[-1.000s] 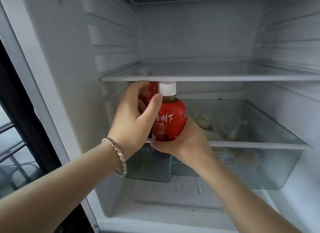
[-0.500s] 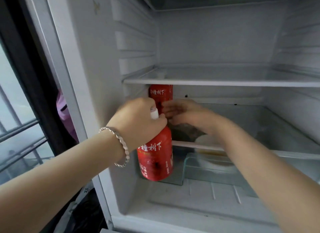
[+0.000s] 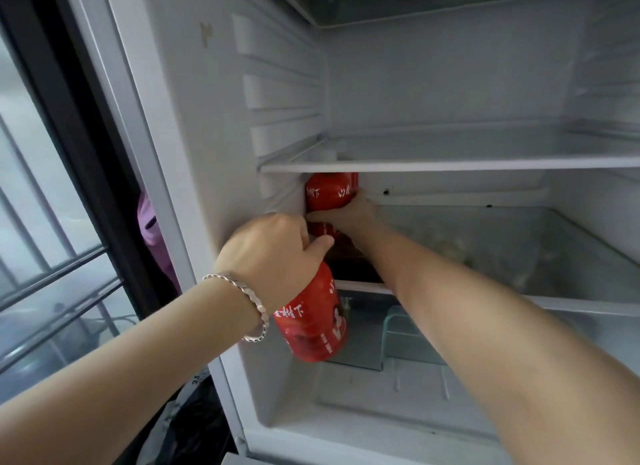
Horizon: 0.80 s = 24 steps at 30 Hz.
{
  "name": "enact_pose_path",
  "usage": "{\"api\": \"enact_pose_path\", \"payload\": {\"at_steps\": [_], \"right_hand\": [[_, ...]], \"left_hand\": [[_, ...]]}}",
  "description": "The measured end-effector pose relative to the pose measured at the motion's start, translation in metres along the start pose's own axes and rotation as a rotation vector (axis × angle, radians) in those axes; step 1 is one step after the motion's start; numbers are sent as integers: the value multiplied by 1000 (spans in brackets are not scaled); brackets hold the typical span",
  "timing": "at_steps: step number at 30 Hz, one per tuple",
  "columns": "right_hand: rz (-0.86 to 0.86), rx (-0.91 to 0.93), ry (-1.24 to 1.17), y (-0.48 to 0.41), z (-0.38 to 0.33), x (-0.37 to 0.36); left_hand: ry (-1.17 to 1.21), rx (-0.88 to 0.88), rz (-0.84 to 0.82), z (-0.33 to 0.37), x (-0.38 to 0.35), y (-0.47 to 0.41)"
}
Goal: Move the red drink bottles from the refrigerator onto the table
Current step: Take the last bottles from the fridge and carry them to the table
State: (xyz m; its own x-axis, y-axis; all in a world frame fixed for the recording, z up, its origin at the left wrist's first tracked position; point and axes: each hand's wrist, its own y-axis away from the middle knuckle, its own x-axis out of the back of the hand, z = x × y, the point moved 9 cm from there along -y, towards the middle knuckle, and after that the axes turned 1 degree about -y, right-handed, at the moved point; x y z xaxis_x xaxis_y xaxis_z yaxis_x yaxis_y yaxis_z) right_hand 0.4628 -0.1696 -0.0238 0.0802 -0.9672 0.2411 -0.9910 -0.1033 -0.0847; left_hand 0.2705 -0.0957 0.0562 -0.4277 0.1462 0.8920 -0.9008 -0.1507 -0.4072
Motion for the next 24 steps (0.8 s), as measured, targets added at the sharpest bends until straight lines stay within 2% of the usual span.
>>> {"api": "enact_pose_path", "payload": {"at_steps": [4,8,11,15,20,24], "right_hand": [[-75,41,5,25,-9,-3],[-190,122,16,71,-12,8],[-189,207,-64,110,-10,25],[-106,247,-126,140,-5,39],[-60,456,109,172,-19,36],[-260,527,273,178,-27,27]], "left_hand": [[-43,-9,4,2,2,6],[26,-11,-48,3,1,11],[70,-36,-39,5,7,13],[57,-86,-19,9,16,10],[51,-158,-31,13,22,16],[33,-181,-88,10,10,29]]}}
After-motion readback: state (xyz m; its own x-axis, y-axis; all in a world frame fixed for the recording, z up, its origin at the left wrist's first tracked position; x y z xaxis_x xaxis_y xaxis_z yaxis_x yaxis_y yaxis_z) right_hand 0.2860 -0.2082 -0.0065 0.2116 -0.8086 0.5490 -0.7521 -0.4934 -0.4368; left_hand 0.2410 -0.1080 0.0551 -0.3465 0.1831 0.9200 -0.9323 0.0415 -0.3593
